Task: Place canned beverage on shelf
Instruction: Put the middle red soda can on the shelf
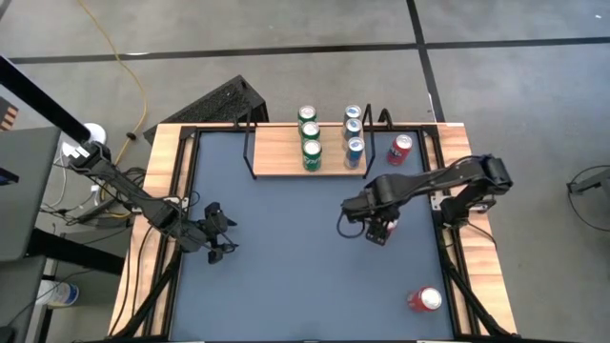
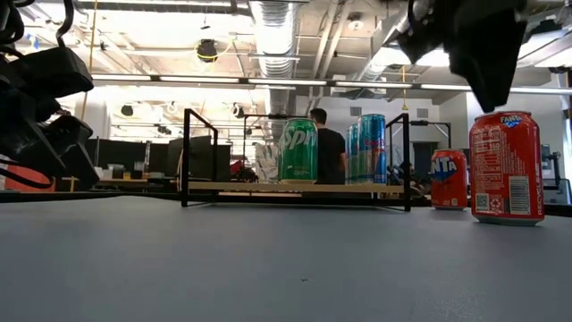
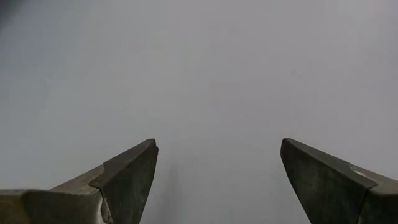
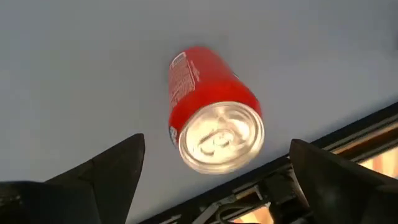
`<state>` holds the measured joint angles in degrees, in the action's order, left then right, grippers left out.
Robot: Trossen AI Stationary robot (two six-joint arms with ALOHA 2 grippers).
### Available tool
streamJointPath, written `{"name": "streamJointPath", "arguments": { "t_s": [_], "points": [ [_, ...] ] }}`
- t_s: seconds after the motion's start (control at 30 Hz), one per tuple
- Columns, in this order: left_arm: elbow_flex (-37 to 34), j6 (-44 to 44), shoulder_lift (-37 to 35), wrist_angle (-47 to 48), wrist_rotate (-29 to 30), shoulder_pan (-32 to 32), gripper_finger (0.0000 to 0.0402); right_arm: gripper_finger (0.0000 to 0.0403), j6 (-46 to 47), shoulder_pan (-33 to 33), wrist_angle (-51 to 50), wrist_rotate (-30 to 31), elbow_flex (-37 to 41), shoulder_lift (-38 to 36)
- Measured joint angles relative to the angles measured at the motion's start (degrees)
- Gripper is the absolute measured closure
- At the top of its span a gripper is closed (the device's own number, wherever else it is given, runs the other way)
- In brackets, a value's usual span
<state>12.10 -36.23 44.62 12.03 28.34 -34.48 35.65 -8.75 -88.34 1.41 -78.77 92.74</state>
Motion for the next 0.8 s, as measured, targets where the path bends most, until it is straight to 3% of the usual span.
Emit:
{"name": "streamJointPath", "arguments": {
  "t_s": [0.37, 0.8],
  "points": [
    [0.0, 0.4, 0.0, 0.0, 0.0, 0.0, 0.0072, 0.0019, -1.8, 2.0, 8.0, -3.6, 9.8, -1.3],
    [0.0, -0.7, 0.0, 0.0, -1.1, 0.0, 0.0072, 0.0019, 2.5, 0.4, 10.0, -4.1, 11.1, -0.8]
  ]
}}
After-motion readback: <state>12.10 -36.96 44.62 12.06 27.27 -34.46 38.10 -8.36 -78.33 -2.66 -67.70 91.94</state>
